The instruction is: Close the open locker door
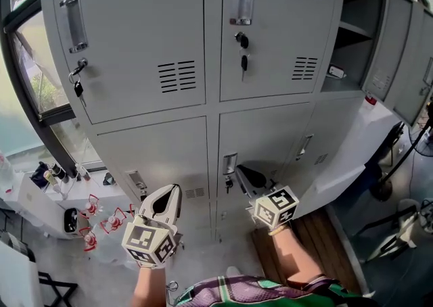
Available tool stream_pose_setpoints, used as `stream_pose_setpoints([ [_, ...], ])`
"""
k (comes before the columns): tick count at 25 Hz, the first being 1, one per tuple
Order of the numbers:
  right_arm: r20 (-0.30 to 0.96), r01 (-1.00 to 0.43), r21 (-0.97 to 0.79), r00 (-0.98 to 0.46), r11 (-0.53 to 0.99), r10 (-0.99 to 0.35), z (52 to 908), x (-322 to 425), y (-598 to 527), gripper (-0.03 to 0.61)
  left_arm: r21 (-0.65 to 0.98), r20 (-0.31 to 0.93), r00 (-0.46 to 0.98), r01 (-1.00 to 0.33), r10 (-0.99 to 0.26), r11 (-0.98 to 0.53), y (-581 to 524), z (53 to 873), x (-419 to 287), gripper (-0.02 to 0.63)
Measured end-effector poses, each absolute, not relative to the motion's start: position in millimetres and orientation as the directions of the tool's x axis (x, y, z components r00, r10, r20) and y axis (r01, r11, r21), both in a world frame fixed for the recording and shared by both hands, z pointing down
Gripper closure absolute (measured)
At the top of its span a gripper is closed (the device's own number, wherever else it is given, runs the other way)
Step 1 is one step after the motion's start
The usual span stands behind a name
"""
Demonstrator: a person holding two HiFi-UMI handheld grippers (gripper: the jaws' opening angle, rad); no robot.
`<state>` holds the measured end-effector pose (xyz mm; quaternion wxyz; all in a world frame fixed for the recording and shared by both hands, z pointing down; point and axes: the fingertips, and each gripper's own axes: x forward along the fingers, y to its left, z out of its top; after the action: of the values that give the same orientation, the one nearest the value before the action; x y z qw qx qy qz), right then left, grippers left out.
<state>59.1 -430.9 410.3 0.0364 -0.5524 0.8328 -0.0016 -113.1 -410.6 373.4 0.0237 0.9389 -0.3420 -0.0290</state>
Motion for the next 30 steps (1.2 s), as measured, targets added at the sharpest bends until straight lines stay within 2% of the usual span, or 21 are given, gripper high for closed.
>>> stream_pose_setpoints([
  [22,-0.004,-0.981,-0.073,-0.182,0.182,-0.983,428,48,-309,0.574,0.128,-0.048,0.837,-0.536,-0.545,-0.834,-365,402,-144,0.592],
  [30,-0.044,-0.988,-0.069,-0.139,0.142,-0.989,403,92,-272,0.574,0.126,-0.054,0.856,-0.505,-0.514,-0.854,-340,393,-97,0.592],
])
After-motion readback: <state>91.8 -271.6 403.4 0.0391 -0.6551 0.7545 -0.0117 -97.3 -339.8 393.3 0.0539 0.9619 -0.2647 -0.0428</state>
